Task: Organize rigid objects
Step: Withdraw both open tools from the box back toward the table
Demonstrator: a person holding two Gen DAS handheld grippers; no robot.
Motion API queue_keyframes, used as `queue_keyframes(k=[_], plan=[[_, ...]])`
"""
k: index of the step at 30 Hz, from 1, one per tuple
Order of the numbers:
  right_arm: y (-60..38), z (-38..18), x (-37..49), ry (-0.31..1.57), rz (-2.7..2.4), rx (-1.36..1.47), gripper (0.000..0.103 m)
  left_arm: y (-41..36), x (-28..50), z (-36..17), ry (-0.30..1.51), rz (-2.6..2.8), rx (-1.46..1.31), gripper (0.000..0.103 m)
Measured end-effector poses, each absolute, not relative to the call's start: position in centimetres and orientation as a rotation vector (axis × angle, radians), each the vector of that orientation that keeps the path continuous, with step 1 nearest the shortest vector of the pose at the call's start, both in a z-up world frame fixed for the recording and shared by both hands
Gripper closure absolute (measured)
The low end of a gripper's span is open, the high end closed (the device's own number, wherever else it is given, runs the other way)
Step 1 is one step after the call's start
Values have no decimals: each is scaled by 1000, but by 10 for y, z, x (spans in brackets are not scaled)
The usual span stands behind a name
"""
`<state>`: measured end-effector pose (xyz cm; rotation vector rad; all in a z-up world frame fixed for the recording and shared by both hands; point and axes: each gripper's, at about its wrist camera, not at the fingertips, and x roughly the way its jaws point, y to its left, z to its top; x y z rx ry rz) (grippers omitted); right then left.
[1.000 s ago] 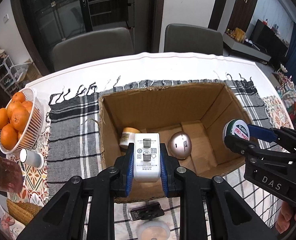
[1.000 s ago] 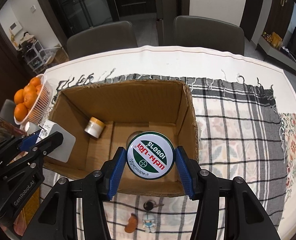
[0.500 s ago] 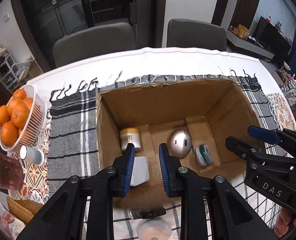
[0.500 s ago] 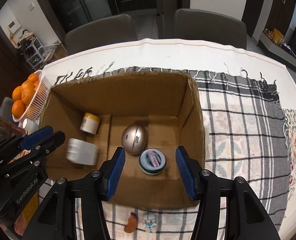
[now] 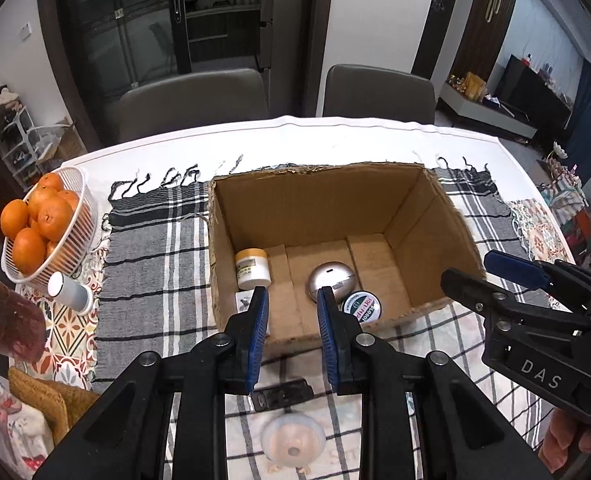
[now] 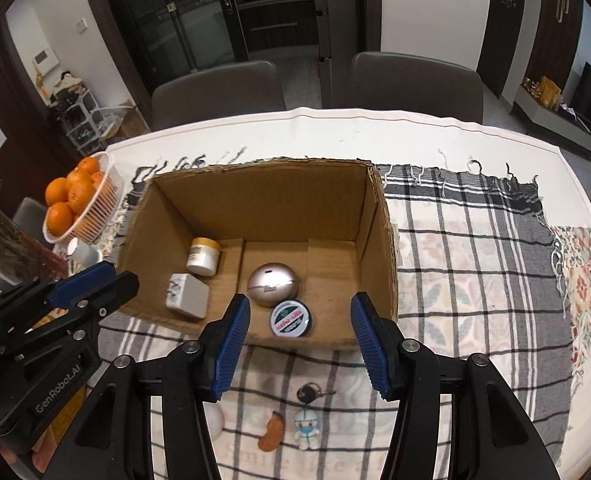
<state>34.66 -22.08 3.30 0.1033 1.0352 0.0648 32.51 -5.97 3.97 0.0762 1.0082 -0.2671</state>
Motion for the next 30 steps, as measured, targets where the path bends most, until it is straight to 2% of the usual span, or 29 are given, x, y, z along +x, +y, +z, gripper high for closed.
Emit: queue_keyframes(k=[18,22,30], plan=[[-211,45,289,994,105,101,49,-48,265,52,971,-288,61,74],[-208,41,281,1001,113,101,49,-46,255,47,978,-289,57,68],[-203,21,267,1038,140,102,49,-44,238,28,1009,-292,70,64]])
